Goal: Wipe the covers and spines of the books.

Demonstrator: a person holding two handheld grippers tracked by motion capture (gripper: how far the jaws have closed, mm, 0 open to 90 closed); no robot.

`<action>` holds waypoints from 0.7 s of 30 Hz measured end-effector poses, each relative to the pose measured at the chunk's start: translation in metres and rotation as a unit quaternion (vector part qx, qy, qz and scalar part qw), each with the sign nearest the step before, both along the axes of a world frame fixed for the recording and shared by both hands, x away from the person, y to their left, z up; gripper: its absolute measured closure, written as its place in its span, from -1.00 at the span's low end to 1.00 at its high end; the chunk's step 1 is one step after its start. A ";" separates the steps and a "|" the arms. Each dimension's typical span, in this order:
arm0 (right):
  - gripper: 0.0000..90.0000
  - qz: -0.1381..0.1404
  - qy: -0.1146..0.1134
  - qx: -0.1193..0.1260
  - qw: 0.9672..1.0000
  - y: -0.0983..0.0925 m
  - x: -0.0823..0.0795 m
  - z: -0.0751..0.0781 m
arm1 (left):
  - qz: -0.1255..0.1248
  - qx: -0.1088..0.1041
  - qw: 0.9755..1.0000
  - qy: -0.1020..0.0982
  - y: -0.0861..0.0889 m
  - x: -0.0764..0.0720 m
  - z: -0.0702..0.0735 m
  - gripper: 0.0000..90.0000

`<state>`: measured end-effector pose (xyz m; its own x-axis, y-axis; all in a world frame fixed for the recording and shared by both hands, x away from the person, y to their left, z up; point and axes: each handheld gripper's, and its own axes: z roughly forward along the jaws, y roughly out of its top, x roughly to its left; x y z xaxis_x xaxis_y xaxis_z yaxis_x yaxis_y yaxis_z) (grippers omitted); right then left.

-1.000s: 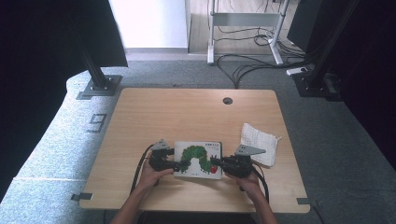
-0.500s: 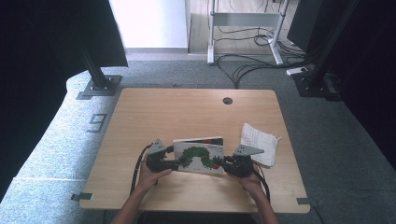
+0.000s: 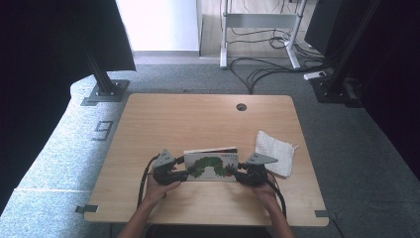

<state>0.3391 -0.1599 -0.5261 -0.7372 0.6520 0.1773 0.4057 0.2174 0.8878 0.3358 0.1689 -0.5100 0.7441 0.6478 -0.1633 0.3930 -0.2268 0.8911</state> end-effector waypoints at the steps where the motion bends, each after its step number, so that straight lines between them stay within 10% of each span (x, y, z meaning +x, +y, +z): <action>1: 0.40 -0.002 -0.003 -0.002 1.000 0.000 0.000 0.000 | 0.001 0.000 1.000 -0.001 0.000 0.000 0.000 -0.05; 21: 0.28 -0.022 -0.027 -0.010 0.999 0.000 0.004 -0.002 | -0.007 -0.019 1.000 -0.016 0.003 -0.008 0.000 0.14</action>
